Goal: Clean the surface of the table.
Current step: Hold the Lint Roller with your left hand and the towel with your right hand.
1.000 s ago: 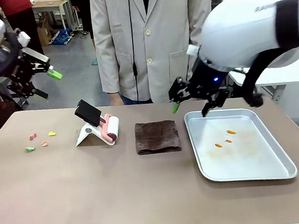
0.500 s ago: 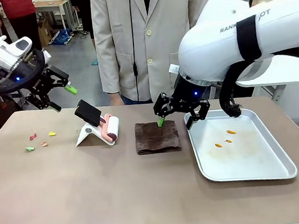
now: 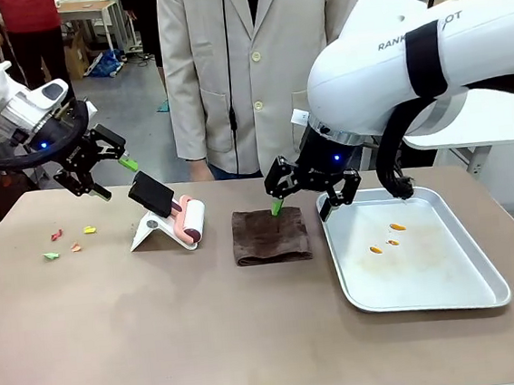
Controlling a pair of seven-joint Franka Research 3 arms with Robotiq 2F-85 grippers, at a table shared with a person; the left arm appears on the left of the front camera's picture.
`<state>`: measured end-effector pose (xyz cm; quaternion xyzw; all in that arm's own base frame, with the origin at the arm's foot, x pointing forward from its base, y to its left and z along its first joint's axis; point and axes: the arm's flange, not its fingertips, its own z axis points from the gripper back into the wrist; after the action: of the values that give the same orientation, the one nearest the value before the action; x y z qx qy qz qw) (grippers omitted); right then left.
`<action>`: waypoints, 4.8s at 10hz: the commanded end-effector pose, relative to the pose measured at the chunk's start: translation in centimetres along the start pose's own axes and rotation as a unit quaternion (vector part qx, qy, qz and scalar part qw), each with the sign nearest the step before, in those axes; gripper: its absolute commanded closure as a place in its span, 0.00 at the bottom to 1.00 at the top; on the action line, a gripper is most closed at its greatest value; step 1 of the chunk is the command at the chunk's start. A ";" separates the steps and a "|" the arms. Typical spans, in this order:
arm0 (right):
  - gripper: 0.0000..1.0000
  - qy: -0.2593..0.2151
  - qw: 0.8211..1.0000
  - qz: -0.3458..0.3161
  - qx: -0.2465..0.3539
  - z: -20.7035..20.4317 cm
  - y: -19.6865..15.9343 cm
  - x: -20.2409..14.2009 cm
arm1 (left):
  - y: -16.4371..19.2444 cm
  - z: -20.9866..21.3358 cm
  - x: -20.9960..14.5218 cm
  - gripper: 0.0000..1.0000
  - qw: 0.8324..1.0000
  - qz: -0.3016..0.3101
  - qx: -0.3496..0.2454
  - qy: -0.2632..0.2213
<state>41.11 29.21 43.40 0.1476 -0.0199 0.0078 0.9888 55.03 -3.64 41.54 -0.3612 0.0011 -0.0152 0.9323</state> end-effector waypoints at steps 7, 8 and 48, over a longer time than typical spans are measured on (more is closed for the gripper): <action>0.00 -0.005 1.000 -0.002 -0.021 -0.5 0.5 0.5 | 0.0 0.0 0.0 0.00 1.000 0.000 0.000 0.000; 0.00 -0.011 1.000 0.003 -0.025 -0.9 0.9 1.5 | -0.1 -0.7 0.5 0.00 1.000 0.007 -0.002 0.001; 1.00 0.046 0.987 -0.029 -0.153 -14.4 -0.1 13.1 | 0.1 -4.8 0.6 1.00 1.000 -0.002 -0.015 -0.008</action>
<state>54.37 33.53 30.61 -0.0034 0.0191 -0.0143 0.9997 56.30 -6.86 37.92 -0.3740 0.0108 -0.0098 0.9273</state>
